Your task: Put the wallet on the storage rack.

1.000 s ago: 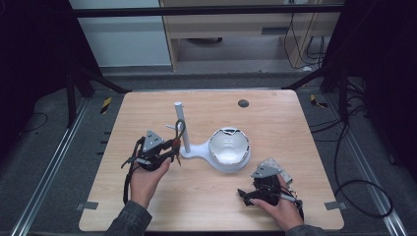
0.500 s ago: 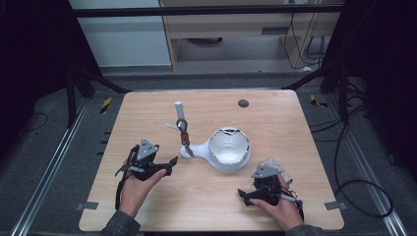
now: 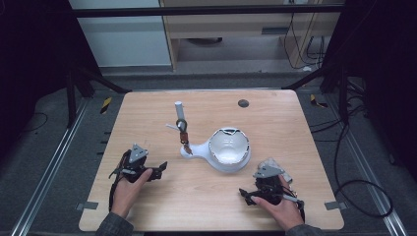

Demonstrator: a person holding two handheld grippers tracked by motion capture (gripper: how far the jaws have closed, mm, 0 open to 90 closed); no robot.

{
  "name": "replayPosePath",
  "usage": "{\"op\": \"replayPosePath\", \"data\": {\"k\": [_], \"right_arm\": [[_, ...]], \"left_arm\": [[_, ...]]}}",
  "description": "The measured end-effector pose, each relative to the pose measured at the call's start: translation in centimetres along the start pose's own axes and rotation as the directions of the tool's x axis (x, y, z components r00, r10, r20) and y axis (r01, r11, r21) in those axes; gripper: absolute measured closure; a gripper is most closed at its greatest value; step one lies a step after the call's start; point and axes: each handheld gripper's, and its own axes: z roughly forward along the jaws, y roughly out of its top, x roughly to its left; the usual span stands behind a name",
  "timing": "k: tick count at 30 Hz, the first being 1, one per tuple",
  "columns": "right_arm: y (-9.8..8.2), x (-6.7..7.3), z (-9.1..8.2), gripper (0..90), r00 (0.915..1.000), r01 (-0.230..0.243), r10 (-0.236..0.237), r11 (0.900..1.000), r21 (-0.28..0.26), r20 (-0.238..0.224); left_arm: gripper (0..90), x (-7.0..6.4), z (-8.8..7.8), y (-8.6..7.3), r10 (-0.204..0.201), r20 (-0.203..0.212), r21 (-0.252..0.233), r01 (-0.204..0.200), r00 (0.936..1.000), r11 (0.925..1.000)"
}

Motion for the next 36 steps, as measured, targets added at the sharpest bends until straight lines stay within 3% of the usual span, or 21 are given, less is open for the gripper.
{"op": "replayPosePath", "data": {"k": [2, 7, 12, 14, 17, 20, 25, 35, 36], "right_arm": [[0.4, -0.2, -0.8, 6.0, 0.9998, 0.021, -0.021, 1.000, -0.009, 0.004], [1.7, -1.0, -2.7, 7.5, 0.9994, 0.023, -0.023, 1.000, 0.004, 0.024], [2.9, -2.7, -4.3, 6.5, 0.9989, 0.014, -0.017, 0.998, 0.067, 0.045], [3.2, -3.8, -5.0, 6.6, 0.9990, 0.007, -0.012, 0.993, 0.115, 0.042], [3.2, -4.6, -5.3, 7.4, 0.9990, -0.003, -0.003, 0.990, 0.139, 0.044], [3.2, -6.1, -5.8, 7.0, 0.9993, -0.036, 0.032, 0.982, 0.183, 0.021], [3.3, -7.3, -6.1, 10.1, 0.9982, -0.055, 0.049, 0.970, 0.237, 0.034], [3.4, -7.9, -6.4, 13.5, 0.9964, -0.077, 0.062, 0.948, 0.309, 0.058], [3.3, -8.0, -6.3, 13.9, 0.9959, -0.083, 0.066, 0.940, 0.330, 0.061]], "left_arm": [[5.7, 0.2, 0.2, -0.2, 0.002, -0.011, 0.015, -0.002, 0.9999, 0.9999], [5.6, 0.1, 0.8, -0.5, 0.016, -0.014, 0.064, -0.015, 0.9998, 0.9978], [5.5, 0.1, 1.1, -0.9, 0.008, -0.021, 0.084, -0.006, 0.9998, 0.9965], [5.5, 0.2, 1.2, -1.1, 0.003, -0.021, 0.095, -0.001, 0.9998, 0.9955], [5.0, 0.1, 1.4, -1.2, 0.003, -0.015, 0.114, -0.001, 0.9999, 0.9935], [4.5, 0.0, 1.6, -1.3, 0.005, -0.015, 0.126, -0.004, 0.9999, 0.9920], [3.7, -0.4, 2.1, -1.6, 0.005, -0.012, 0.147, -0.003, 0.9999, 0.9891], [1.0, -0.5, 2.1, -1.8, -0.008, -0.005, 0.149, 0.009, 1.0000, 0.9888], [0.9, -0.5, 2.1, -1.8, -0.007, -0.004, 0.150, 0.008, 1.0000, 0.9886]]}}
